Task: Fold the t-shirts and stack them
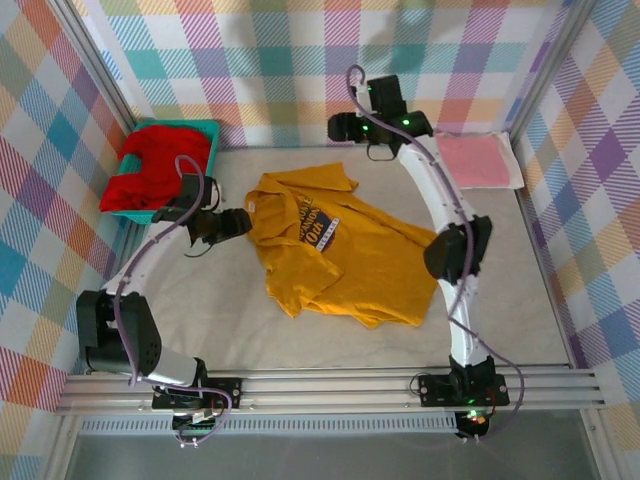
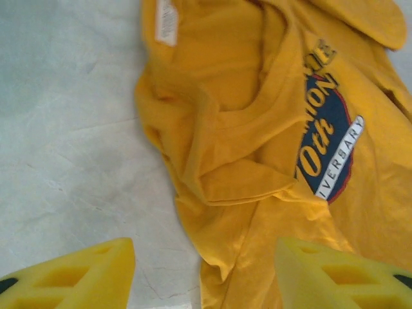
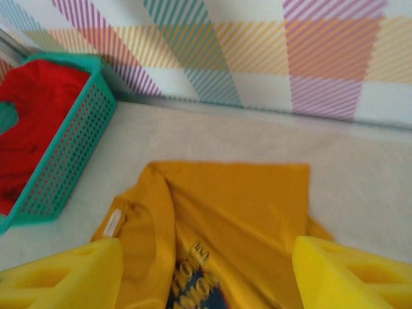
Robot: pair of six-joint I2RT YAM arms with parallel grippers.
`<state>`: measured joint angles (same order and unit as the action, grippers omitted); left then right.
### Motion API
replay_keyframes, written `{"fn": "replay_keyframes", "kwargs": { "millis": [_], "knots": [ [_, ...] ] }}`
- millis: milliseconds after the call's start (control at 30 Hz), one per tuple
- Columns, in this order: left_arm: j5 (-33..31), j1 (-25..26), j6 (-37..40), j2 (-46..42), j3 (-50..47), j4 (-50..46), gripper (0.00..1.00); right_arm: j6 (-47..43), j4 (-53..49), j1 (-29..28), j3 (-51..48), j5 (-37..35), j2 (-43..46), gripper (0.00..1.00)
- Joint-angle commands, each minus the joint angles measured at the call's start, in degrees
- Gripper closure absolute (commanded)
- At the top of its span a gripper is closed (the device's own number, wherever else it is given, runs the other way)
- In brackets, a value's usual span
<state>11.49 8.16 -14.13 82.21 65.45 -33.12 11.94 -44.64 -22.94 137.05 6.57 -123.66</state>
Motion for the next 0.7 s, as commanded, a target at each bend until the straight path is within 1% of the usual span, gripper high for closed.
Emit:
{"fn": "replay_keyframes", "kwargs": {
  "millis": [0,67,100,133,167,233,300,400,433,567,667],
  "knots": [
    [-2.2,7.5,4.1,-1.7,5.2,-4.9,0.36,0.4,5.7,0.2,-23.3,-1.8,22.3,0.29],
    [-1.8,12.5,4.0,-1.3,4.9,-4.2,0.35,4.5,11.8,1.0,-41.1,-4.2,32.5,0.29],
    [-2.1,15.2,3.7,-0.7,4.6,-3.7,0.32,6.5,13.3,1.7,-48.5,-5.9,37.2,0.29],
    [-2.4,17.5,2.8,0.4,4.4,-3.4,0.31,9.4,13.4,2.8,-55.2,-6.8,41.0,0.29],
    [-2.1,19.2,2.1,1.5,4.2,-2.9,0.31,11.7,13.4,4.3,-60.3,-6.3,44.0,0.29],
    [-1.9,22.8,0.6,4.5,2.8,-0.5,0.28,16.6,13.7,9.0,-70.7,-2.9,49.6,0.3],
    [-2.4,25.5,0.1,7.6,2.0,1.3,0.27,18.1,13.1,12.5,-77.5,-1.7,53.2,0.3],
    [-2.4,28.1,-0.5,13.4,2.8,2.8,0.25,17.5,13.5,14.2,-83.8,-2.8,56.8,0.31],
    [-3.3,28.9,-0.5,15.0,3.2,3.5,0.25,17.1,13.8,14.4,-84.9,-2.8,57.1,0.31],
    [-6.0,31.6,-1.1,19.5,4.6,5.1,0.24,16.6,16.3,15.1,-88.1,-2.0,56.3,0.3],
    [-8.4,34.3,-1.4,20.8,5.1,5.3,0.24,16.8,19.4,15.2,-90.7,-2.2,56.2,0.31]
  ]
}}
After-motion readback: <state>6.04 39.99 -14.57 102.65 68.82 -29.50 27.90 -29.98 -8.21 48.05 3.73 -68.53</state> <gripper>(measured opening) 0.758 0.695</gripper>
